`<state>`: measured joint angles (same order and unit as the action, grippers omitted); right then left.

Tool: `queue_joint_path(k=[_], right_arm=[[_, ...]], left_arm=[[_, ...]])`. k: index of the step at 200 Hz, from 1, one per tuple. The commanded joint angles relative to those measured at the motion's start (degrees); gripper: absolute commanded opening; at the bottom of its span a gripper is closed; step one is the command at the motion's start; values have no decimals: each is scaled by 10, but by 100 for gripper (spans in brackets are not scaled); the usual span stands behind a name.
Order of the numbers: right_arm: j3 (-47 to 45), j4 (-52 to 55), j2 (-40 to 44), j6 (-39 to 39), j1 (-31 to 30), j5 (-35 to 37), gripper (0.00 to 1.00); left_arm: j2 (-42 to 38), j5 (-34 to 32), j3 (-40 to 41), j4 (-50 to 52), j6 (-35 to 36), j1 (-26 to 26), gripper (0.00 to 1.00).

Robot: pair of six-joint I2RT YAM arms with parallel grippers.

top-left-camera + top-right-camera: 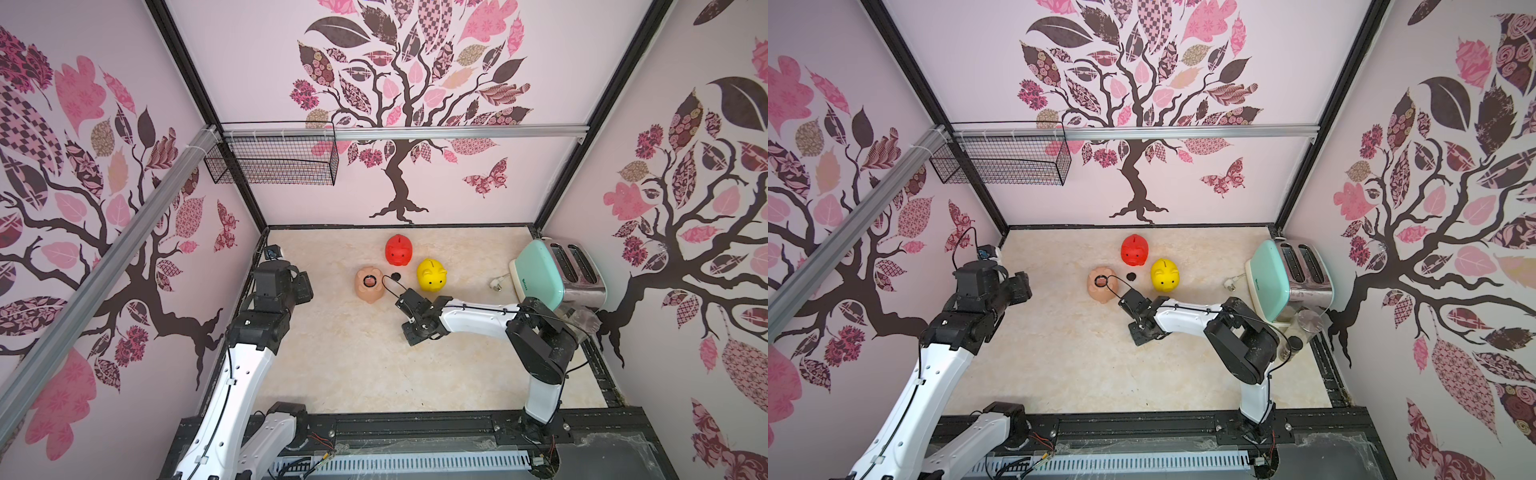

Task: Close piggy banks
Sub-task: Pick up the knob at the center of the board.

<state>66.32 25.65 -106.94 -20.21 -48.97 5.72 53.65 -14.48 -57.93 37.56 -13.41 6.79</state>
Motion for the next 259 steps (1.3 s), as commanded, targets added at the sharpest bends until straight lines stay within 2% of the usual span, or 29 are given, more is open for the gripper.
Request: queue_joint_path(k=[1, 163, 224, 259], right_arm=[[9, 36, -12, -22, 3, -2, 0], [25, 50, 36, -33, 3, -3, 0], [40, 50, 68, 0, 3, 0, 0], [61, 60, 80, 20, 3, 19, 0]], left_arm=[[-1, 1, -5, 0, 8, 2, 67], [4, 5, -6, 0, 7, 5, 67], [10, 11, -6, 0, 8, 9, 67], [20, 43, -6, -2, 6, 9, 67]])
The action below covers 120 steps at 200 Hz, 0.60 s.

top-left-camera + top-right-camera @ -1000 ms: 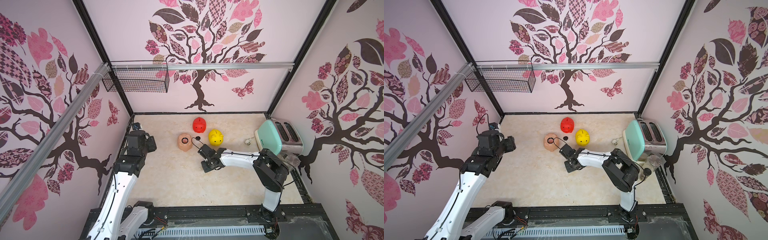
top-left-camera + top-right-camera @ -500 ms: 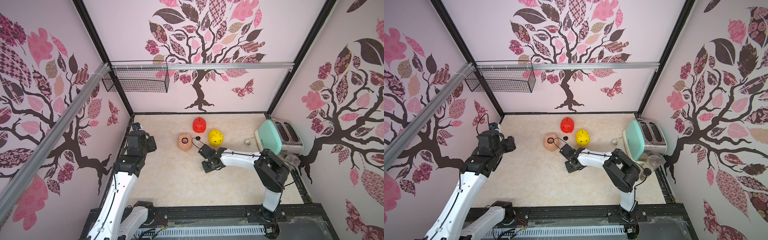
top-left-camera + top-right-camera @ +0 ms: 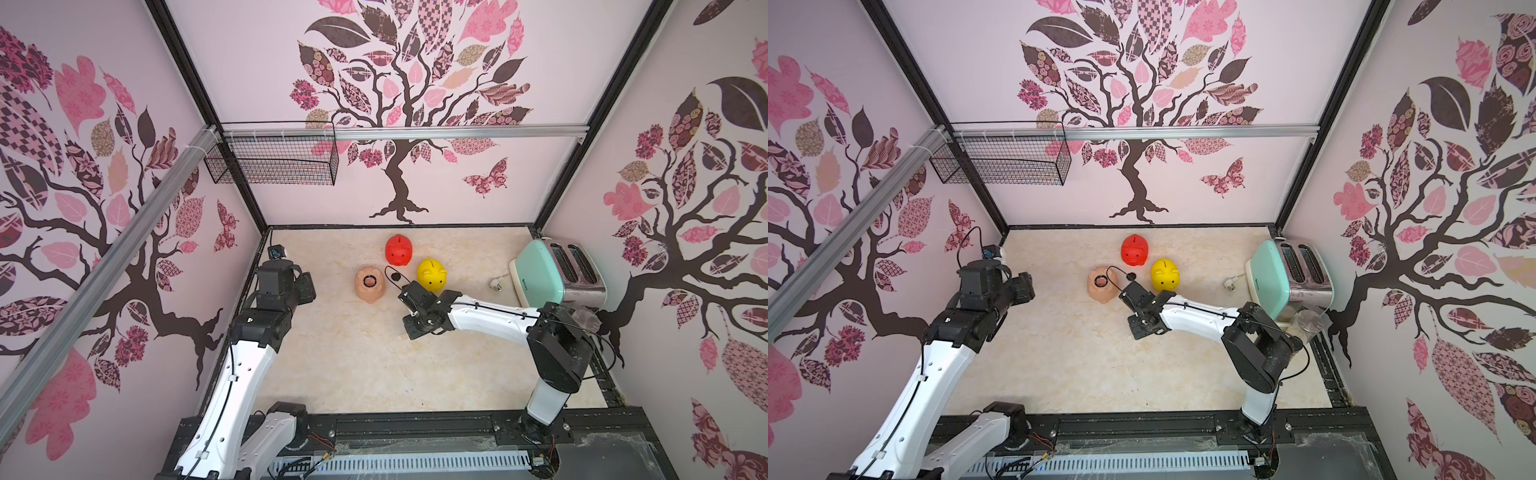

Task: Close piggy banks
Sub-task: Pick up the knob at the center of the board.

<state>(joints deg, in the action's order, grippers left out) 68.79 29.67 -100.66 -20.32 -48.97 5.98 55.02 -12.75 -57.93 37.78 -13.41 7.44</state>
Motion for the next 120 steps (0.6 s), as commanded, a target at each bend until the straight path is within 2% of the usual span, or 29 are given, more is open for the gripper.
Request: queue_joint_path(k=[1, 50, 92, 120], right_arm=[[37, 20, 17, 20, 3, 17, 0], [100, 35, 14, 23, 5, 13, 0], [173, 54, -1, 28, 6, 0, 0], [207, 43, -7, 58, 9, -33, 0]], left_arm=[[6, 27, -6, -5, 6, 2, 67], [29, 88, -9, -12, -17, -1, 68], [80, 168, -26, -39, -96, -4, 68], [107, 230, -3, -121, -166, -23, 68]])
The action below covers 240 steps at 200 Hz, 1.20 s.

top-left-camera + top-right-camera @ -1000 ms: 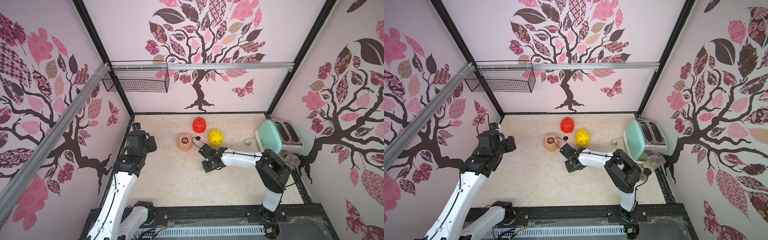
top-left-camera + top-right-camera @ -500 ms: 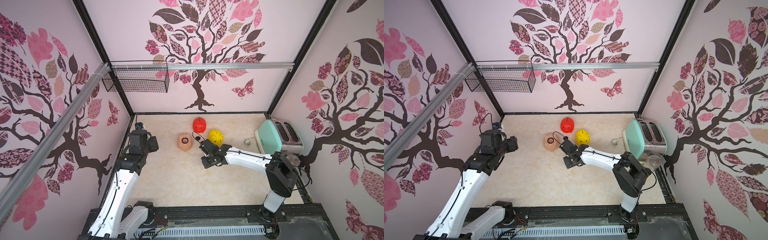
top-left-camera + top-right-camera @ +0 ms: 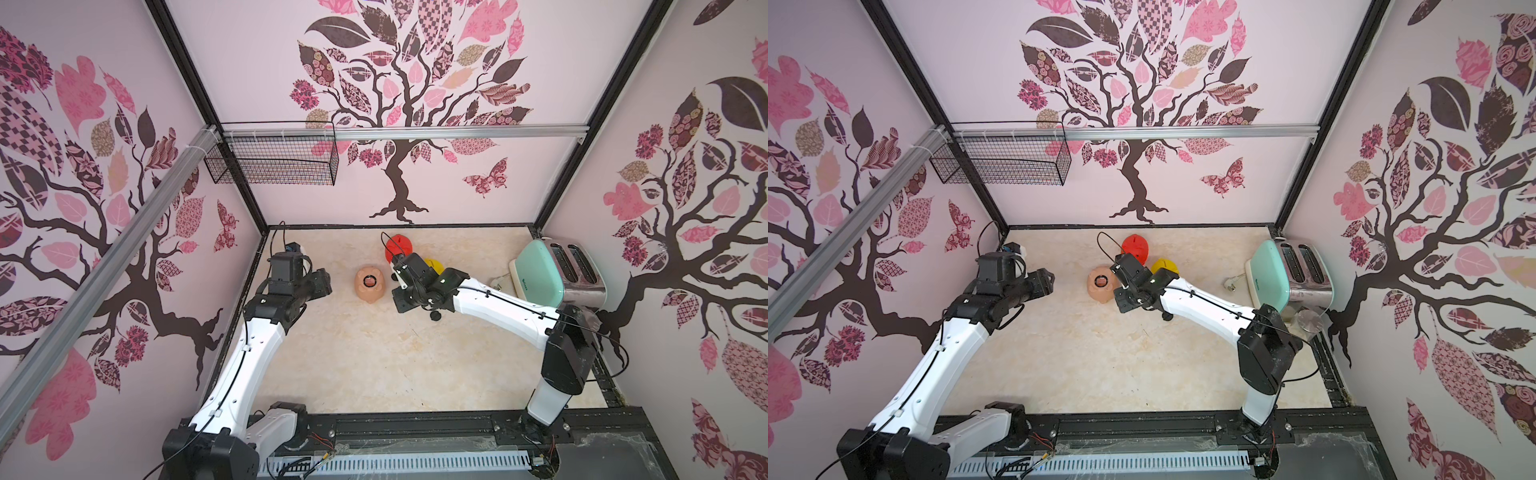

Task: Close piggy banks
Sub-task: Pick up the knob at the center of the board, then insert the knob into the piggy bank.

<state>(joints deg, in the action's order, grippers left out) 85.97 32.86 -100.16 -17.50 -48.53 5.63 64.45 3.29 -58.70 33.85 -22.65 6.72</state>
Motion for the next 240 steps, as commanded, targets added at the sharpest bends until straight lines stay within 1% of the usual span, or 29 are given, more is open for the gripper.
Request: queue_joint_path(k=[1, 22, 45, 58, 71, 90, 106, 131, 159, 213, 240], right_arm=[[36, 10, -12, 31, 5, -30, 0], [51, -8, -19, 52, 8, -32, 0], [88, -5, -35, 86, 11, -44, 0], [108, -1, -43, 103, 12, -49, 0], [122, -2, -52, 117, 17, -60, 0], [144, -5, -71, 131, 22, -65, 0], [170, 4, -91, 149, 25, -72, 0], [199, 4, -119, 168, 27, -83, 0], [227, 12, -150, 183, 28, -101, 0], [269, 17, -199, 189, 29, -70, 0], [267, 13, -206, 194, 29, -66, 0]], left_arm=[[14, 72, 5, -84, -75, -16, 68], [41, 94, 23, -143, -112, -33, 68], [80, 136, 42, -212, -141, -51, 68], [110, 165, 40, -234, -141, -58, 68], [139, 180, 35, -248, -142, -63, 69], [178, 209, 43, -308, -144, -64, 69], [218, 246, 35, -345, -143, -64, 70], [271, 288, 10, -355, -121, -64, 69], [291, 312, 8, -368, -107, -66, 70], [318, 396, 13, -401, -107, -72, 71], [335, 436, 3, -401, -87, -73, 71]])
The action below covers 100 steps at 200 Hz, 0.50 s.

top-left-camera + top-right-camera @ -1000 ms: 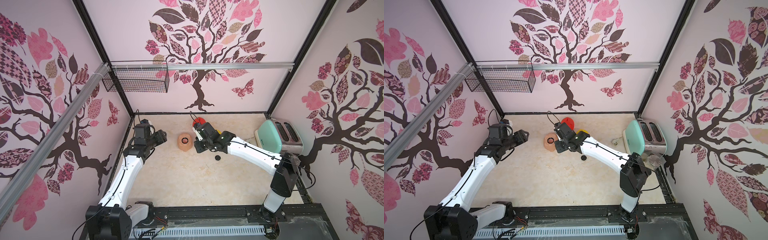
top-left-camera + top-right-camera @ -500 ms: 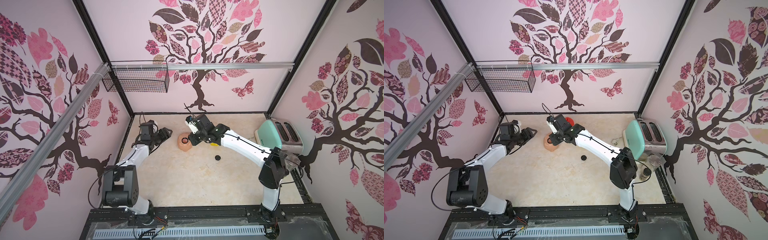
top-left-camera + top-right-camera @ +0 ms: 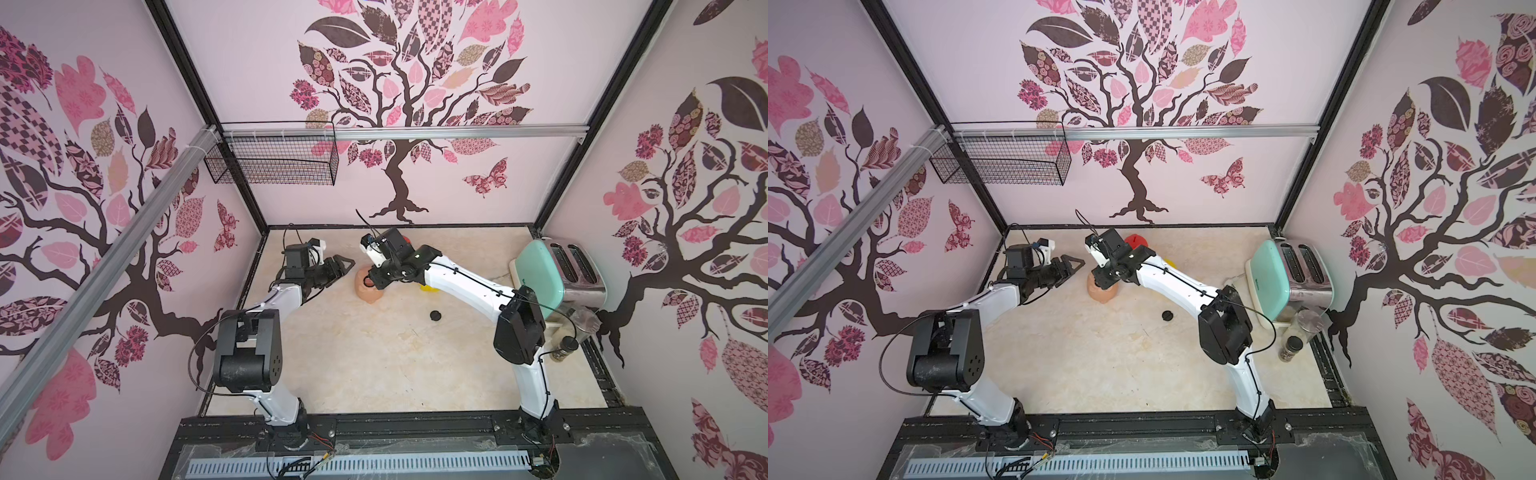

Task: Close piggy banks
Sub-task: Insert the knob into the piggy bank.

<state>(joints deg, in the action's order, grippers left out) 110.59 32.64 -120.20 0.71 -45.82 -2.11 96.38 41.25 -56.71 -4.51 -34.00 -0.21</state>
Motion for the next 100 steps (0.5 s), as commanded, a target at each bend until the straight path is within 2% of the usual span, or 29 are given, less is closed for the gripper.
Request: queue_joint_path(k=[1, 31, 53, 100], right_arm=[[21, 15, -6, 12, 2, 12, 0], [14, 1, -7, 6, 2, 11, 0], [10, -1, -8, 8, 2, 10, 0], [0, -7, -16, 8, 2, 6, 0]], left_arm=[[15, 58, -17, -17, 28, -3, 71], [32, 86, -20, -5, 53, -4, 71], [42, 81, -21, -3, 63, -5, 71], [91, 88, -47, -31, 35, -5, 76]])
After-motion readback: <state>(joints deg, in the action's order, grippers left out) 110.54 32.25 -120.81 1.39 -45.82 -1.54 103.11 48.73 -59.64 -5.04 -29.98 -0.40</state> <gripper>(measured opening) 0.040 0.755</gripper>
